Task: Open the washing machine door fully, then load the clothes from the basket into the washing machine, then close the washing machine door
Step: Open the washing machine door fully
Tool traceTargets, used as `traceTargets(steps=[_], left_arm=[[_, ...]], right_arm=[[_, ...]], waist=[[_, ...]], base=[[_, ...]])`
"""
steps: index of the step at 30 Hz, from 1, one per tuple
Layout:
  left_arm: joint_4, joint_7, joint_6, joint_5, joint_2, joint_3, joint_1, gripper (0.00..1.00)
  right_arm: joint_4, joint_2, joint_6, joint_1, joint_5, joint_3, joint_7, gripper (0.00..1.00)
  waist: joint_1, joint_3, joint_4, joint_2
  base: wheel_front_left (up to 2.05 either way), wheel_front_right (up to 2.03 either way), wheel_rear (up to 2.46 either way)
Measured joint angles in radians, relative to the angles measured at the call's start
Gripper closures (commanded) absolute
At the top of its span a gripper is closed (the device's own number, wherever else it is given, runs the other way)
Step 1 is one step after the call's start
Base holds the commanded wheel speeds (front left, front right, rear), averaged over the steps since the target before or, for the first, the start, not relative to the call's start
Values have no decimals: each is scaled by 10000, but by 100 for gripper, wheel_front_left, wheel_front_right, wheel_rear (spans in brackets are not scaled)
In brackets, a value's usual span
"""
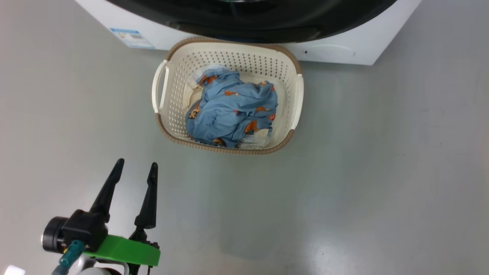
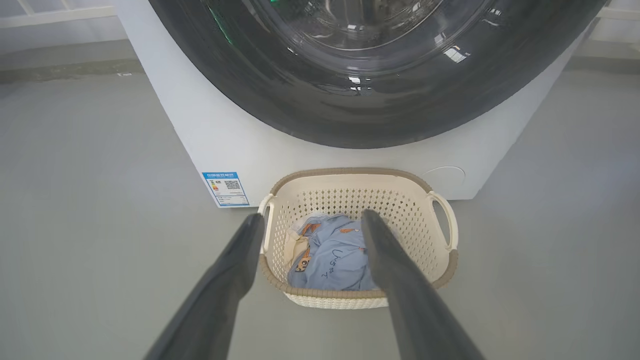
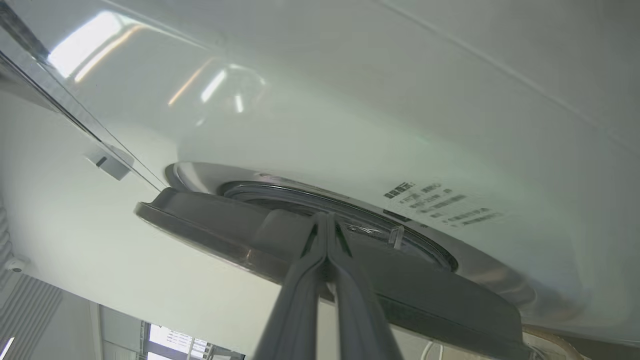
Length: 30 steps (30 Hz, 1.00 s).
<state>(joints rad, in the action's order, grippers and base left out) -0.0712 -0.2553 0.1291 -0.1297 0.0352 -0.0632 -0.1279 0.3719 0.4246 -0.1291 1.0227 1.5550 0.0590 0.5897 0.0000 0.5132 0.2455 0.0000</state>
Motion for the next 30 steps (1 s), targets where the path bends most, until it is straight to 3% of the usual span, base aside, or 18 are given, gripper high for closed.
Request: traceTargets(steps=[21,30], left_arm=[[230,0,-2,-245,-38,-339,7,0],[211,0,-104,-245,-40,-79,-16,0]], right_arm=[[-290,-21,0,1578,-144,-957,345,100],[-330,-84,6,1601,-125,-1511,662,100]], waist=[[0,1078,666,0],[0,950,501,0]], base=[[0,0,0],[0,0,0]])
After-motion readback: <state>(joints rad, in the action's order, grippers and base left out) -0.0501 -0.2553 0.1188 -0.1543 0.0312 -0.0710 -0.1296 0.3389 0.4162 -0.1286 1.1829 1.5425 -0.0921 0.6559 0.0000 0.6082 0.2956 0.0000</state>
